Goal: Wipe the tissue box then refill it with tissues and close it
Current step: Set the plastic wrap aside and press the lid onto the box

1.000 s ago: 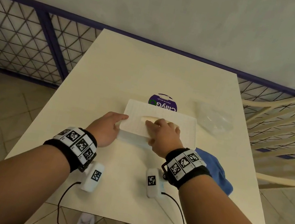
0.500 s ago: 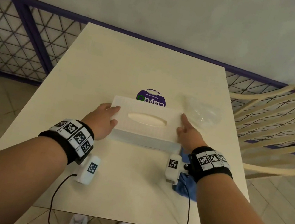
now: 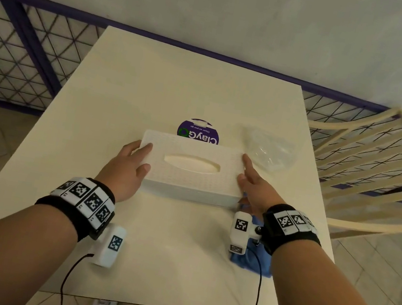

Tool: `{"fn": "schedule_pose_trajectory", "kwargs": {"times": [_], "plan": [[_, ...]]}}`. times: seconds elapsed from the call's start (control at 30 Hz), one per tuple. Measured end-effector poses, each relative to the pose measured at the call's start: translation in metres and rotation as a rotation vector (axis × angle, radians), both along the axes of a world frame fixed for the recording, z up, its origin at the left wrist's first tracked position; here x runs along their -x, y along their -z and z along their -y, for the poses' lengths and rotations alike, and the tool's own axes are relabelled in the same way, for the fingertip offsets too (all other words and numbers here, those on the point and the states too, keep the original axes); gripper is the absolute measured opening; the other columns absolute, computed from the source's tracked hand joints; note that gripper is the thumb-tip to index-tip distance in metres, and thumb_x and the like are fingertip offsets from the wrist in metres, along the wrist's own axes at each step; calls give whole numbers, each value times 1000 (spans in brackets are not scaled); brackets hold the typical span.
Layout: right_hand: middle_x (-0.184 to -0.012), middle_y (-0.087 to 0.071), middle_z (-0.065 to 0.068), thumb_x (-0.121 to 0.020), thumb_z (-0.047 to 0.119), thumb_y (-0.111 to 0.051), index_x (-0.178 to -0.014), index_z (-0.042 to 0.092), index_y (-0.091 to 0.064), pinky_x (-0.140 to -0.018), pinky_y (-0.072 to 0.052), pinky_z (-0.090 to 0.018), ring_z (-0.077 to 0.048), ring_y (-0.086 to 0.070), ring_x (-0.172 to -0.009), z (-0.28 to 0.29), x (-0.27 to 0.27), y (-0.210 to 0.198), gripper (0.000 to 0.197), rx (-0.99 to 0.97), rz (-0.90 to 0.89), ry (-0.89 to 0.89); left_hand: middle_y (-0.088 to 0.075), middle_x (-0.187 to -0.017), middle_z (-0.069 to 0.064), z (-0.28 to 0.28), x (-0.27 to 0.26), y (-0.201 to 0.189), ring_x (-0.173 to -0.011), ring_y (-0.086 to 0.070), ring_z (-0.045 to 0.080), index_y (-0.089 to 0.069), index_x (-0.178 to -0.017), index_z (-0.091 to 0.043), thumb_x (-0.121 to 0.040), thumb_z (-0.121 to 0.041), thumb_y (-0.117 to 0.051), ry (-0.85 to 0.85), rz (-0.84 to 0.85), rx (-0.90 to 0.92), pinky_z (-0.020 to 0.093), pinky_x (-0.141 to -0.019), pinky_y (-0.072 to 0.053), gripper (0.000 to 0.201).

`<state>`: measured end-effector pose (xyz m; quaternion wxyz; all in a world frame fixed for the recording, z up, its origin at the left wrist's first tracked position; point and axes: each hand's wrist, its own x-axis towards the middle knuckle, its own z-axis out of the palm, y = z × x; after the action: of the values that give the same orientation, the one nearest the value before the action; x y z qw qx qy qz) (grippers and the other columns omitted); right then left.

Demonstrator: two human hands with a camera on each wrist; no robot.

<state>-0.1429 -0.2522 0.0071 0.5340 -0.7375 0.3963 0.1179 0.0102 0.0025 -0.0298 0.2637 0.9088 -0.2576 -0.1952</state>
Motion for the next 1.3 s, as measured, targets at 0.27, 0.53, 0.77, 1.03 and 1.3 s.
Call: {"fn": "schedule_pose_trajectory", "kwargs": {"times": [0.27,0.53,0.77,1.03,1.3], "plan": [[-125,-58,-22,-103,29,-25,-150,33,11,-91,-43,-34,-33,-59,-104,0,-16,-3,60,341,-210,-248,-14,-156,5,12,-6,-8,-132,-38,30,-21,-149,-24,-99,-28,-34,57,2,-168,37,-106,-36,52],[-66,-47,-4,-101,30,-33,-148,25,21,-82,-43,-34,-24,-52,-79,3,-32,4,72,541,-395,-420,-29,-144,13,26,-1,-21,-115,-48,29,-10,-149,-18,-92,-18,-34,205,278,-582,39,-92,-40,62],[-67,-50,-3,-100,31,-35,-147,24,20,-77,-43,-31,-21,-54,-76,5,-36,2,73,585,-417,-471,-9,-160,3,25,-6,-14,-143,-19,22,-19,-147,-13,-88,-8,-37,217,306,-407,42,-112,-25,62],[-78,-57,-5,-100,33,-33,-147,28,20,-84,-45,-36,-23,-54,-80,-19,-26,3,71,571,-380,-434,-1,-160,-10,2,-2,-10,-142,-20,21,-13,-148,-25,-87,-7,-34,127,219,-418,50,-111,-21,67],[-140,-49,-10,-98,26,-36,-149,33,10,-100,-43,-47,-30,-55,-118,-48,-25,2,70,611,-385,-417,8,-159,-13,-17,-3,-13,-146,-8,22,-4,-150,-27,-99,-21,-20,167,147,-490,61,-114,-6,54]]}}
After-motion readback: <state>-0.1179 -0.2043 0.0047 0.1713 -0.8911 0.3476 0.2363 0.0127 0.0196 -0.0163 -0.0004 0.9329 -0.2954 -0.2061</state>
